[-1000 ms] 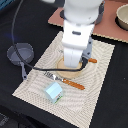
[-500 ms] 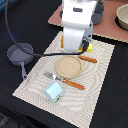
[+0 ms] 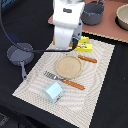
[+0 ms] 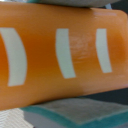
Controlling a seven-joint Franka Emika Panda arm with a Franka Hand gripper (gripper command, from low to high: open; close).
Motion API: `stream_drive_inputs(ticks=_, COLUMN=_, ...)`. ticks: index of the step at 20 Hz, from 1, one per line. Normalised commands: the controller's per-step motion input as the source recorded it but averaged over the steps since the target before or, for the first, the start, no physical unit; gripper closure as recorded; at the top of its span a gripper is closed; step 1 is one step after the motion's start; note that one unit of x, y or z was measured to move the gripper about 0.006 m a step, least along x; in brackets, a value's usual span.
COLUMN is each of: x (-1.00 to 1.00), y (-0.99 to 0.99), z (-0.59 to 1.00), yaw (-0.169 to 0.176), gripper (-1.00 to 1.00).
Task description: Interact with the objects in diverse but meaningful ways.
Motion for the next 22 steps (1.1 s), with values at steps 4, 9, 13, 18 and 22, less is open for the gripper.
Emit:
stream_drive_inputs(ticks=4, x=-1.0, y=0.41, z=-0.33, yaw=0.022, gripper=1.0)
stream_drive_inputs(ticks=9, x=-1.0, y=0.42, z=-0.28, yaw=0.024, gripper=1.0)
stream_drive_inputs(ticks=13, x=-1.0, y=0.43, z=-0.29, yaw=0.024, gripper=1.0)
stream_drive_inputs(ticks=18, x=-1.0, y=0.44, z=-0.37, yaw=0.017, gripper=1.0)
stream_drive_inputs(ticks=22, x=-1.0, y=0.42, z=-0.41, yaw=0.029, gripper=1.0)
